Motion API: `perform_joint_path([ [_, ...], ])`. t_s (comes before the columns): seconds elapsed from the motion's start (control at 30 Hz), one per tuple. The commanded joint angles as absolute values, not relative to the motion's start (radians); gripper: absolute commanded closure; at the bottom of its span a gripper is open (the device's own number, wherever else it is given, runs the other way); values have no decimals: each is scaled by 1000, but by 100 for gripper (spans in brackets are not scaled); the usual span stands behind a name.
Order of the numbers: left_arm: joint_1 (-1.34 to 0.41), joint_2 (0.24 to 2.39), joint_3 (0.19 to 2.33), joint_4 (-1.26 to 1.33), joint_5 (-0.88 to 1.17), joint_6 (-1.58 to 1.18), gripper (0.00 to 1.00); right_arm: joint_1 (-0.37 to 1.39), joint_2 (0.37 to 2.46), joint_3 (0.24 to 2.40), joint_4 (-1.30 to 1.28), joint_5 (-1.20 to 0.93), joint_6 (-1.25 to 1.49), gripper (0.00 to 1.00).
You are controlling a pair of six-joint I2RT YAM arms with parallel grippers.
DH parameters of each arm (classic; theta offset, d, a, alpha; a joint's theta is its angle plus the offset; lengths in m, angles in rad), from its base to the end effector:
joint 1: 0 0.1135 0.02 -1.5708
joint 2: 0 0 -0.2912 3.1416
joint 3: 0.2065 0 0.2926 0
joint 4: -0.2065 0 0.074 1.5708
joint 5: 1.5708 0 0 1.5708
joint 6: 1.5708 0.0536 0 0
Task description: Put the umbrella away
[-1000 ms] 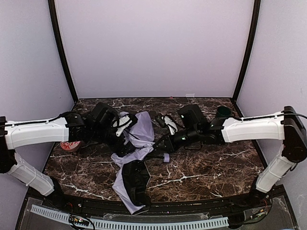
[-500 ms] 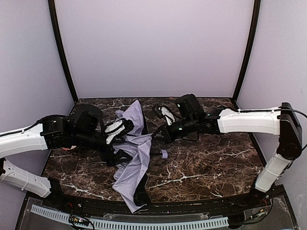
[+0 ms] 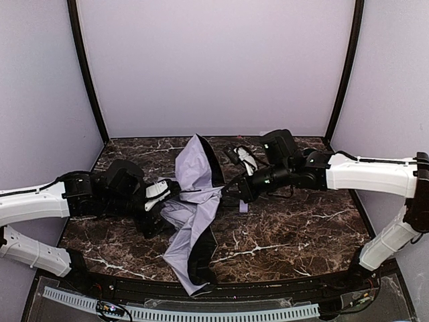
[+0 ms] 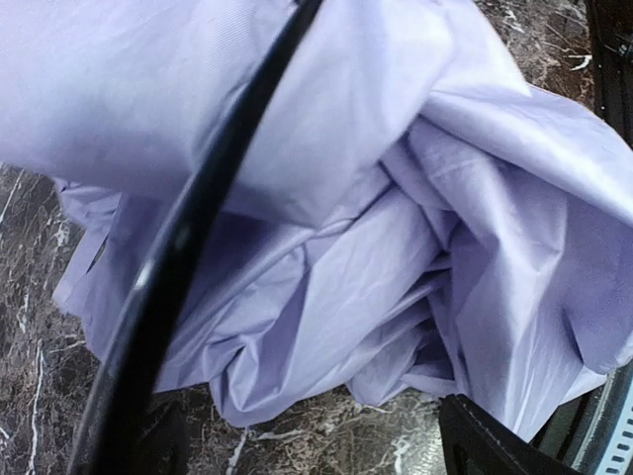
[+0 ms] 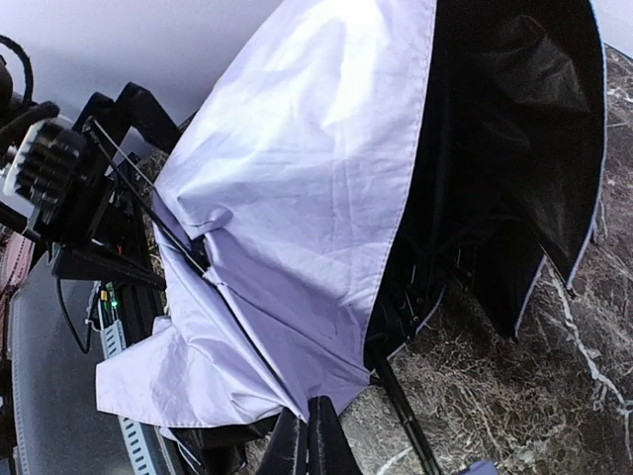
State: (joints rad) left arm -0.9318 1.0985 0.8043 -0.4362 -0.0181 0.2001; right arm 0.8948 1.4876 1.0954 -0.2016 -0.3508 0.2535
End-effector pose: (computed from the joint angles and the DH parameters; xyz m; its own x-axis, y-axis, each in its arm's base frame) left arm 0.1642 -0.2194 0.2621 -0.2320 0.6455 -0.7276 0.8578 0.4885 0.1599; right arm 0.2274 0.3130 0.2801 -0.5673 -0.3309 -0.7541 -0.7939 0.4632 0.3940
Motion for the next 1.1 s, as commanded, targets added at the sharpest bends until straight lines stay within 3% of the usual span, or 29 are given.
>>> perform_joint_path([
  [0.0, -845, 1084, 808, -424, -17, 219, 9, 871, 1471, 1060, -264, -236, 222, 100],
  [0.27, -871, 1196, 967, -329, 303, 208, 15, 878, 1558, 1081, -202, -323, 246, 100],
  [0.5, -871, 1175, 952, -324, 193, 236, 15, 884, 1579, 1046, -176, -334, 222, 100],
  [0.63, -871, 1246, 970, -352, 101, 264, 25, 884, 1622, 1057, -181, -368, 194, 94],
  [0.77, -890, 1308, 1010, -426, 169, 266, 32, 881, 1705, 1131, -170, -361, 171, 92],
  [0.9, -958, 1290, 942, -421, 235, 281, 24, 868, 1791, 1227, -169, -311, 174, 91],
  [1.07, -976, 1303, 843, -302, 222, 251, 17, 864, 1890, 1291, -185, -340, 171, 82],
])
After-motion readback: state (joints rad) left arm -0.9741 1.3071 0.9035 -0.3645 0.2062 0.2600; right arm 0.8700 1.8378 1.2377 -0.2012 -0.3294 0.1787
